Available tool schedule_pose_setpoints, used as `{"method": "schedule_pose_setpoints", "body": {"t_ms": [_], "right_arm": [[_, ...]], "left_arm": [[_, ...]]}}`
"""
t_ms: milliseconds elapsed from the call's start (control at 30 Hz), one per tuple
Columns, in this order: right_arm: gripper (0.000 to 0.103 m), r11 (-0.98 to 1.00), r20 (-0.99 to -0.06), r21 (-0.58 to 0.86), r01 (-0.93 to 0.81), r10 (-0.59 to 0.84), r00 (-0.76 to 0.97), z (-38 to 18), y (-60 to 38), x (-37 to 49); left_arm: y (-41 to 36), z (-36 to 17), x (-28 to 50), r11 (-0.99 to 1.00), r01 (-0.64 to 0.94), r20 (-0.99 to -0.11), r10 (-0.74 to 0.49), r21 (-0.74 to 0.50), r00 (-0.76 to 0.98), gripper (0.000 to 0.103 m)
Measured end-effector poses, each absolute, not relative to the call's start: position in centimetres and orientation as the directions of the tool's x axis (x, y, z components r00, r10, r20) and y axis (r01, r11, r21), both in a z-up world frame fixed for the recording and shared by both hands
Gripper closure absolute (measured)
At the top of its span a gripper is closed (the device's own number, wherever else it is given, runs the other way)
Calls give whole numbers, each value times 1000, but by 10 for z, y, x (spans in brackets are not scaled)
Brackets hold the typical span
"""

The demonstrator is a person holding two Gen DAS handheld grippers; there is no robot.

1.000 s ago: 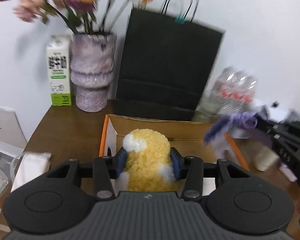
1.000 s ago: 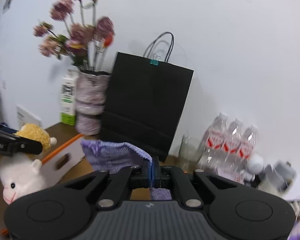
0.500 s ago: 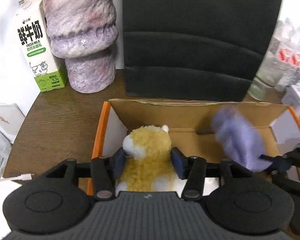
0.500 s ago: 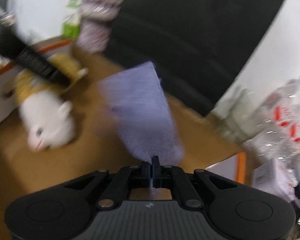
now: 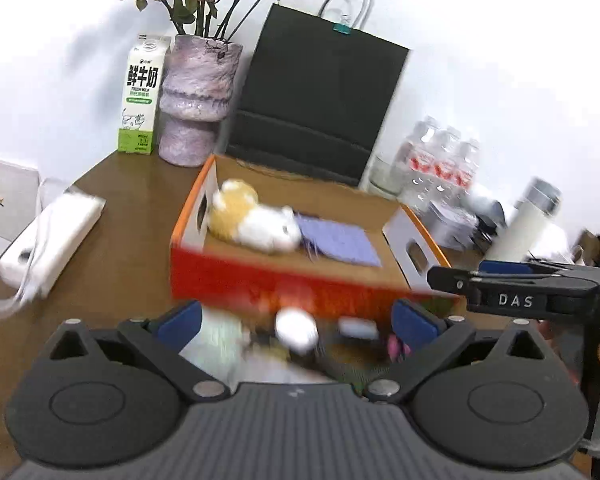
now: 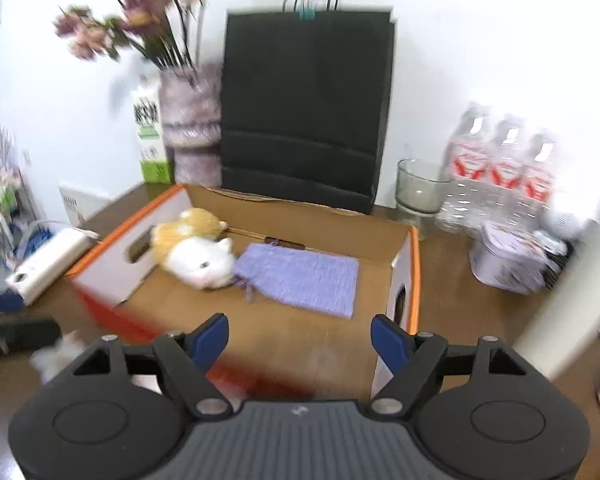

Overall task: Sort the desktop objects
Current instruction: 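Grasp the orange flower with the left tool while the right tool grasps the white cube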

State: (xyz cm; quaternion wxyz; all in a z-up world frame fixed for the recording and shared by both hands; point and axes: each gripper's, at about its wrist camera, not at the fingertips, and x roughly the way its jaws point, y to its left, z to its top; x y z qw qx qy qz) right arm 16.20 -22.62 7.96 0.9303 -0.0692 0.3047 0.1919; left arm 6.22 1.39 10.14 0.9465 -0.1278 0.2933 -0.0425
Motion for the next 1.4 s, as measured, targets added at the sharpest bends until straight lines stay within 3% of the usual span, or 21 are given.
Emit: {"method": "schedule_pose_setpoints", "body": {"t_ms": [167,300,467,600,700,1000,1200,1300,1367,1400], "right_arm": [[21,926,-548,39,-375,333,767,59,-233,76],[21,939,-550,85,-334,324,770,24,-237,29],[21,938,-557,1,-348,289,778,-3,-230,-9],[21,949,-525,31,-314,283,803,-11,-233,-17],[21,955,-540,18,-295,257,801,-18,-231,-16],[19,960,-547,101,-263,274,791,-21,-241,-10],[21,963,-529,70,-262,258,808,-20,-239,-14],[21,960,-495,39,-276,258,830,-12,-238,-17],[22,959,-472,20,-281,257,843,-5,-237,-14],[22,959,-466,19,-281,258,846,-2,-237,-10]], "left_arm": [[9,76,7,985,71,-511,-142,-155,848,0],[16,45,-16,987,76,-533,-139,-138,835,0],[19,30,-32,993,44,-520,-93,-106,849,0],[20,21,-34,998,13,-505,-46,-68,862,0],[22,14,-26,996,18,-560,-63,-85,826,0],[27,11,-27,992,-4,-558,-69,-128,827,0],[32,16,-32,992,-6,-522,-62,-127,851,0],[41,19,-20,992,-16,-528,-52,-122,848,11],[49,22,-6,990,-35,-540,-43,-133,840,24],[53,22,2,988,-31,-550,-59,-154,833,24]]}}
